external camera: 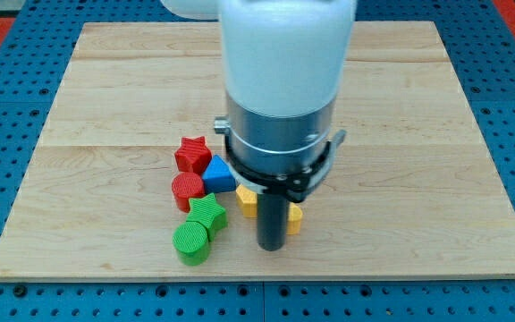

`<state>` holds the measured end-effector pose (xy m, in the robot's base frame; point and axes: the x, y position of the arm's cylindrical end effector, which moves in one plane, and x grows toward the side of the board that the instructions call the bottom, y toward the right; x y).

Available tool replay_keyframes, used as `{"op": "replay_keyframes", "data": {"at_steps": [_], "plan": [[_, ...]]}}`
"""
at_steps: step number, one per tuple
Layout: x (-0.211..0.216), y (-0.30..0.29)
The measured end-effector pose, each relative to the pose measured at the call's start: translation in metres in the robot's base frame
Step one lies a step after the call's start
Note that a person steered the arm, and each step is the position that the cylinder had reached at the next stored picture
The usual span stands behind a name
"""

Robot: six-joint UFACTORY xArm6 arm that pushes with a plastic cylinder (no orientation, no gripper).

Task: Move the green star along with the red circle to the bottom left of the board

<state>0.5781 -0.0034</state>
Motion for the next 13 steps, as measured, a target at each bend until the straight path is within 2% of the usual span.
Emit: {"op": "replay_keyframes", "data": {"at_steps": [1,2,3,6,8,10,12,13], "plan": [[-0.014,-0.036],[-0.05,-0.031],[-0.055,-0.018],[-0.036,-0.024],[-0.063,-0.057],[-0.069,-0.057],[-0.049,-0.063],[-0.047,-0.094]]}}
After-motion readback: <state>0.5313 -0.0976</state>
